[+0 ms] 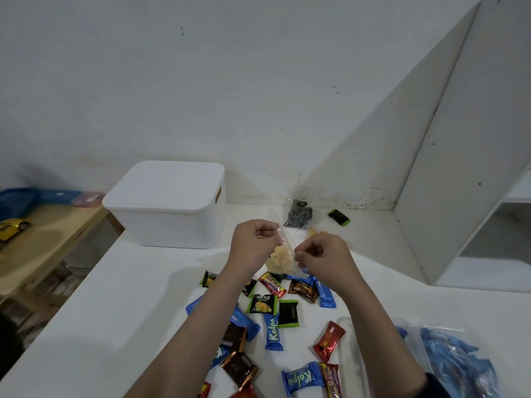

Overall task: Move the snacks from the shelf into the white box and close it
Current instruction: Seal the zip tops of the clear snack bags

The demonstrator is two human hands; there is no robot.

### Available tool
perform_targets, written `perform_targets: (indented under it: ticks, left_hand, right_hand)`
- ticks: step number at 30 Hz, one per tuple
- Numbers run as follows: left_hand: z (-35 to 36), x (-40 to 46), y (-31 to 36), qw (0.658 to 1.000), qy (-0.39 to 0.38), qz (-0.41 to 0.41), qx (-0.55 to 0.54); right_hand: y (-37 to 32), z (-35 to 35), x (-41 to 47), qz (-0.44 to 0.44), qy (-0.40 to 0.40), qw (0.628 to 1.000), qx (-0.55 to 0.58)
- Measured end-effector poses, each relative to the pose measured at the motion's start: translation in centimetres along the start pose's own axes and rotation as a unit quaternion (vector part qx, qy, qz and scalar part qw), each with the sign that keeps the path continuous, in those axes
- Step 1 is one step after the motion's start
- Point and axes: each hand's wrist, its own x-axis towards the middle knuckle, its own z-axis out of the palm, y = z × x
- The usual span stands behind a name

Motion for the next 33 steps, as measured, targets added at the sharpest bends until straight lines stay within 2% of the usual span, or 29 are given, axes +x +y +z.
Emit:
perform_targets:
  ticks: [4, 9, 11, 14, 18, 28, 33]
  left_hand:
    - [0.5, -0.2, 0.0, 1.000, 0.009, -0.003, -0.017]
    - [0.5, -0.2, 0.1, 0.999, 0.000, -0.009, -0.033]
    - [0.5, -0.2, 0.2, 1.000, -0.001, -0.008, -0.026]
    - [0.5, -0.1, 0.3, 1.000, -0.004, 0.005, -0.002]
    - [0.7, -0.5, 0.5, 1.000, -0.021, 0.020, 0.009]
    - [0.9, -0.6, 0.5, 0.998, -0.051, 0.030, -0.020]
    - [0.8, -0.5, 0.3, 0.998, -0.039, 0.023, -0.036]
  right_hand:
    - [0.0, 0.3, 0.0, 0.017, 0.030, 0.998, 0.051]
    - [-0.1, 0.1, 0.0, 0.071, 0.026, 0.988, 0.133]
    - [-0.1, 0.0, 0.1, 0.063, 0.019, 0.993, 0.103]
    - [-0.4, 0.2, 0.3, 0.006, 0.008, 0.999, 0.051]
    - [-1.0, 0.4, 0.5, -0.056, 0.019, 0.997, 0.049]
    - [-0.7, 0.3, 0.5, -0.004, 0.043, 0.988, 0.151]
    - [-0.7, 0.1, 0.5, -0.001, 0.021, 0.985, 0.170]
